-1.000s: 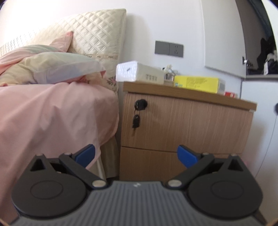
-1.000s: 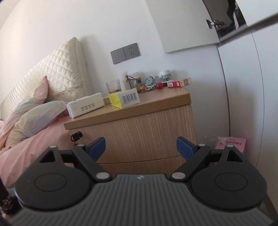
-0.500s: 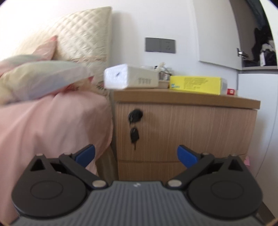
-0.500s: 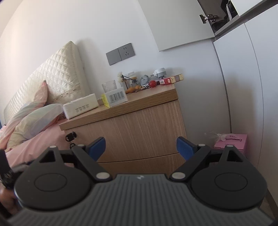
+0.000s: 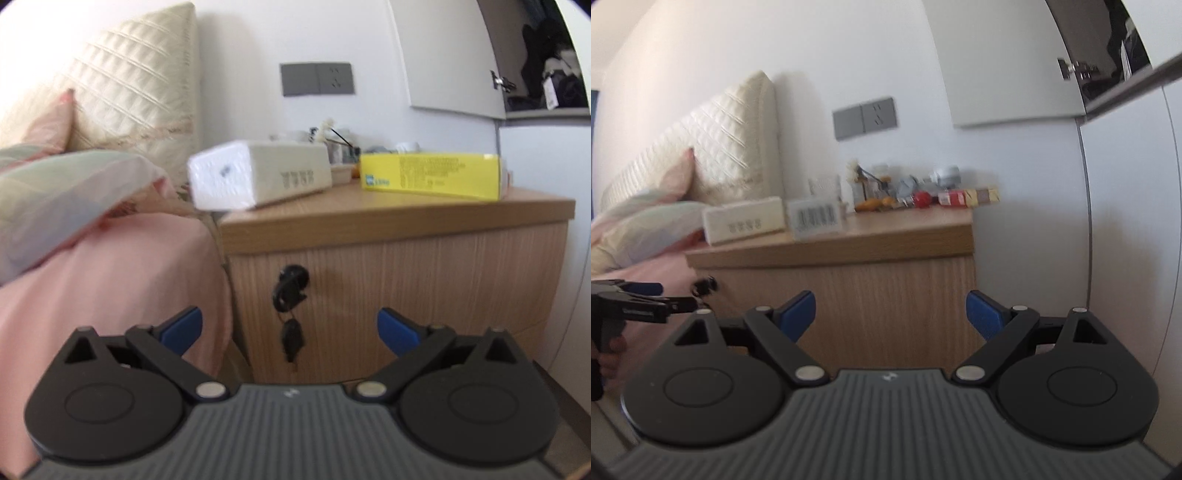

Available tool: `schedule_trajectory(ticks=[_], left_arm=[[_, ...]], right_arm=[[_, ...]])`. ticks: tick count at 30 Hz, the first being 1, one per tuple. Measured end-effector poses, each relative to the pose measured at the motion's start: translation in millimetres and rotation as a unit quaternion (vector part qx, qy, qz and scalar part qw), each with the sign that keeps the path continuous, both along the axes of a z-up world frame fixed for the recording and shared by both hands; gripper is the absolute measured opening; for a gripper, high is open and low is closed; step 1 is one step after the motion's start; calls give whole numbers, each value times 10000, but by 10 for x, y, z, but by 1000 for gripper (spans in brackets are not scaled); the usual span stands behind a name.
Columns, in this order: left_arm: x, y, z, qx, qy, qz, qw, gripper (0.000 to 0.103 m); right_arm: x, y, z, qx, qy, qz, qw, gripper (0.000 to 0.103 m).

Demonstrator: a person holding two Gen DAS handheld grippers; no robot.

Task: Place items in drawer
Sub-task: 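Bring the left gripper onto the key in the top drawer lock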

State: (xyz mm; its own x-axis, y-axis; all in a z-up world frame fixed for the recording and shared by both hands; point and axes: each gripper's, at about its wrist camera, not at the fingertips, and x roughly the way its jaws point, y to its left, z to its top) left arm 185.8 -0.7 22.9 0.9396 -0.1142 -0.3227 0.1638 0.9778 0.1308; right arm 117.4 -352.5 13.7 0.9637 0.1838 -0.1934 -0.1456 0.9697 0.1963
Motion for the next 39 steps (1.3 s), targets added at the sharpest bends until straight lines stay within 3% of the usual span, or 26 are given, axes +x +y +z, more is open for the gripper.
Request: schedule_trajectory(ticks=[2, 5, 12, 39], left_arm=[[92, 14, -21, 8, -57, -111, 9999, 103], [290, 78, -36, -171, 73, -196, 9996, 103], [529, 161, -120, 40, 163, -515, 9985, 103], [687, 112, -102, -26, 144, -826, 9965, 103]], right_arm=[[103, -32, -22, 18, 71, -210, 9998, 90], [230, -21, -58, -228, 50, -37, 9997, 90], [407, -36, -117, -208, -93, 82, 9997, 90], [618, 26, -197, -161, -96, -137, 9997, 93]])
